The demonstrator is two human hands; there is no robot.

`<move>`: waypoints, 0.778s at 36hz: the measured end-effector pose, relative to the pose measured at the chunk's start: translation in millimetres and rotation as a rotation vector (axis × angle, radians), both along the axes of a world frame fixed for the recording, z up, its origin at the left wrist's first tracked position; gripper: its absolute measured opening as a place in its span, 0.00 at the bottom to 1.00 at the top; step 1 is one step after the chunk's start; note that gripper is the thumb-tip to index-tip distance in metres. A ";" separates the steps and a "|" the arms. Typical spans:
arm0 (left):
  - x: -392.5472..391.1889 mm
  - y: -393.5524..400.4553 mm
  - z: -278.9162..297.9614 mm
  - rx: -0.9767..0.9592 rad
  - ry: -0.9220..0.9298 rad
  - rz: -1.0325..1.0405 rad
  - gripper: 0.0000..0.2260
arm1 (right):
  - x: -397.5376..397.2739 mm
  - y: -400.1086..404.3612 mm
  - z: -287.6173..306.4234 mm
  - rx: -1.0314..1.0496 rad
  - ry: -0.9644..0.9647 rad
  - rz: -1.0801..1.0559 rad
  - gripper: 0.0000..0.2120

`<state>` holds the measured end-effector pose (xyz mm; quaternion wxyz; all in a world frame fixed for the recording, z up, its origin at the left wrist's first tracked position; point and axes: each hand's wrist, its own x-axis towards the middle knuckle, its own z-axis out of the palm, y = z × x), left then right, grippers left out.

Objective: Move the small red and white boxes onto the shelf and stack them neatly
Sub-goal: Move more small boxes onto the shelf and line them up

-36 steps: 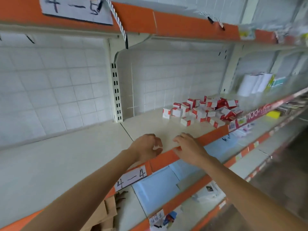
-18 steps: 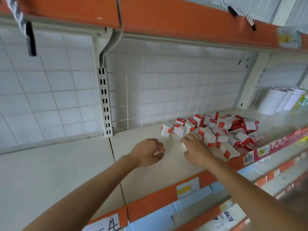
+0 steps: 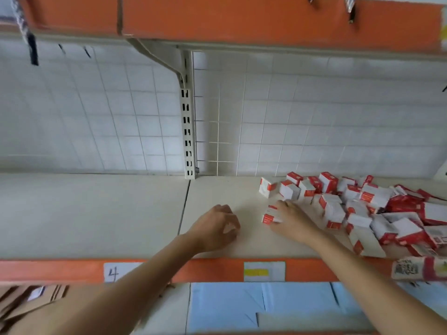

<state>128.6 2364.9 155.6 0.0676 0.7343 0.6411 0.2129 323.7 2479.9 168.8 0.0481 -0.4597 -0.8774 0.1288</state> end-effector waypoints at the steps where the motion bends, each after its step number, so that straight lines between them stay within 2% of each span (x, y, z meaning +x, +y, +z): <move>1: 0.4 -6.2 -0.2 0.005 -0.001 0.026 0.08 | -3.3 -2.5 -2.0 -0.004 0.044 0.023 0.22; 9: -22.9 -64.1 7.4 -0.024 0.047 0.238 0.10 | -46.8 -40.9 -0.7 -0.007 0.275 0.238 0.23; 19: -96.6 -169.0 14.4 0.018 0.063 0.453 0.10 | -153.0 -125.9 14.5 0.039 0.330 0.531 0.21; 28: -211.9 -326.4 26.0 0.009 0.090 0.670 0.10 | -298.6 -252.2 20.7 0.000 0.325 0.774 0.19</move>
